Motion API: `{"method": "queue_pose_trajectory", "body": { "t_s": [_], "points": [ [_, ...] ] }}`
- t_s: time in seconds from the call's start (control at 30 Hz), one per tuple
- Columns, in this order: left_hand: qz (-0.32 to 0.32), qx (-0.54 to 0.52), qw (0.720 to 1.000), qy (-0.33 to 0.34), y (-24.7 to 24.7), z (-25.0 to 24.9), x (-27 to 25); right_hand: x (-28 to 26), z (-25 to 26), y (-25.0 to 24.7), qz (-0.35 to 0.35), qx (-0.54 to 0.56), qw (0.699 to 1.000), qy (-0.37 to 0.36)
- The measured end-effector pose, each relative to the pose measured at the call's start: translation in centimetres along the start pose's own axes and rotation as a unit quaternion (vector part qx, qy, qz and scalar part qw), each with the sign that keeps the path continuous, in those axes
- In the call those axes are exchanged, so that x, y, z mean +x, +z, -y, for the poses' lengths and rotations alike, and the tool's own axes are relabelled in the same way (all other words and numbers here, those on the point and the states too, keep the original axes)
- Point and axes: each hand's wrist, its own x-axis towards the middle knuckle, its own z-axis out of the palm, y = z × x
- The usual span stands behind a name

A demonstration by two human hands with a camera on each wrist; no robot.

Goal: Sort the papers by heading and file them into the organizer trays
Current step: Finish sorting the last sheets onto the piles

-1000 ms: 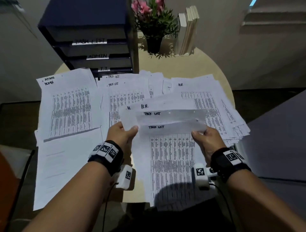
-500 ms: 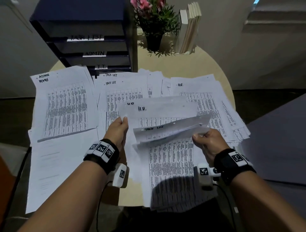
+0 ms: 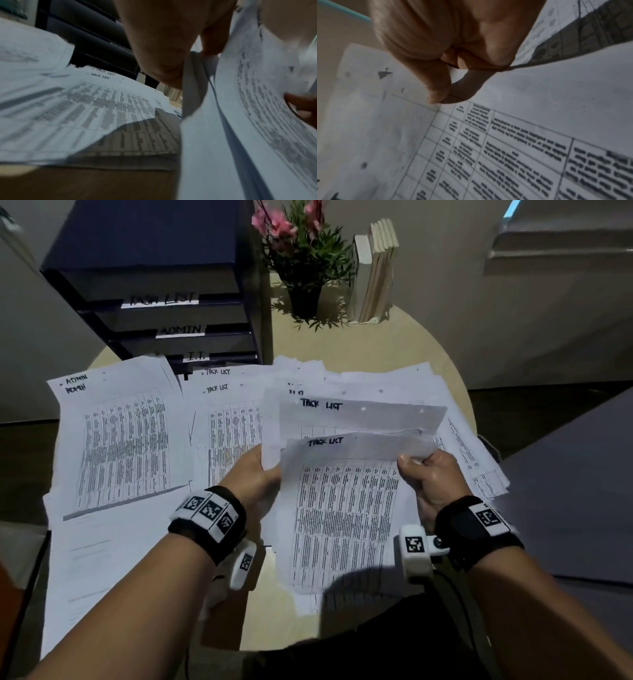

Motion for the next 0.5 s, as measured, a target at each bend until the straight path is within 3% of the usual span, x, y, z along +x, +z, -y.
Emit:
{"method": "queue_pose_trajectory", "body": {
  "t_s": [0.17,0.33,0.5],
  "points": [
    [-0.014,-0.106,0.994,0.000,0.7,1.2,4.7,-0.1,2.0,-3.3,0.003,-0.025,1.000,-0.013],
    [-0.014,-0.059,0.998,0.016,3.6,2.3,8.8,-0.8,4.1,-7.5,-0.033,-0.022,0.998,-0.049],
    [-0.094,0.018,0.995,-0.005,7.2,2.8,11.6,-1.5,5.5,-9.9,-0.076,-0.031,0.993,-0.089]
  ]
}}
